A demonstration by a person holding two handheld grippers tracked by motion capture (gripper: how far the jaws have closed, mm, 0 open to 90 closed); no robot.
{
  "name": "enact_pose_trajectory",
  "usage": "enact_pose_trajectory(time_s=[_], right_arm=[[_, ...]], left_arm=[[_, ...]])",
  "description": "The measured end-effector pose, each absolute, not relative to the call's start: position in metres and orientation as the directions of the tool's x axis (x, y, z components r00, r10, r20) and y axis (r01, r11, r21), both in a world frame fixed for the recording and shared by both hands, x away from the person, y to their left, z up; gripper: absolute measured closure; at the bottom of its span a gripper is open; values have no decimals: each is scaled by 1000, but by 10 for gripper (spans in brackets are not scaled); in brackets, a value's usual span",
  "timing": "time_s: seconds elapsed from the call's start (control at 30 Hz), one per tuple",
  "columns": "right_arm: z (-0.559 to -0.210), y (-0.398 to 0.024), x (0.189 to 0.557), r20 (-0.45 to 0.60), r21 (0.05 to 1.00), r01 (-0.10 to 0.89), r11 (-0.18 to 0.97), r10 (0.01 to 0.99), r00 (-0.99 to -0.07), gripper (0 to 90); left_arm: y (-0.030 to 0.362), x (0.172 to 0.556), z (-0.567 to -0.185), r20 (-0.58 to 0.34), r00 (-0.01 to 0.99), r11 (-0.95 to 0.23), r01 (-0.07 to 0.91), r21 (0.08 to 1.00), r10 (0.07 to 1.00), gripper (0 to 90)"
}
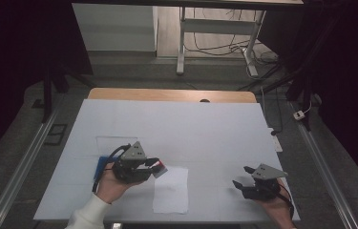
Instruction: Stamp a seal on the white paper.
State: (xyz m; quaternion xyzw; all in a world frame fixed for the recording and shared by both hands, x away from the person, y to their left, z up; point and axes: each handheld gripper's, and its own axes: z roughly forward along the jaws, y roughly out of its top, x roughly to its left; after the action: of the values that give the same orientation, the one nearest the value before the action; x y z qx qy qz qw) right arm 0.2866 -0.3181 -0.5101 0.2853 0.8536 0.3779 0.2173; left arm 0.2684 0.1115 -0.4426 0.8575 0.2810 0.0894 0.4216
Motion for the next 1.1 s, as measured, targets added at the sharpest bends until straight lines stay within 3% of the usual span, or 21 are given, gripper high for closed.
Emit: enact_pose_trajectory(time_s=[1.1], right_arm=[[-512, -318, 287, -155, 762, 331, 557, 652, -742, 298]], left_arm=[[61, 275, -483, -49, 867, -645, 405, 648, 496, 698]])
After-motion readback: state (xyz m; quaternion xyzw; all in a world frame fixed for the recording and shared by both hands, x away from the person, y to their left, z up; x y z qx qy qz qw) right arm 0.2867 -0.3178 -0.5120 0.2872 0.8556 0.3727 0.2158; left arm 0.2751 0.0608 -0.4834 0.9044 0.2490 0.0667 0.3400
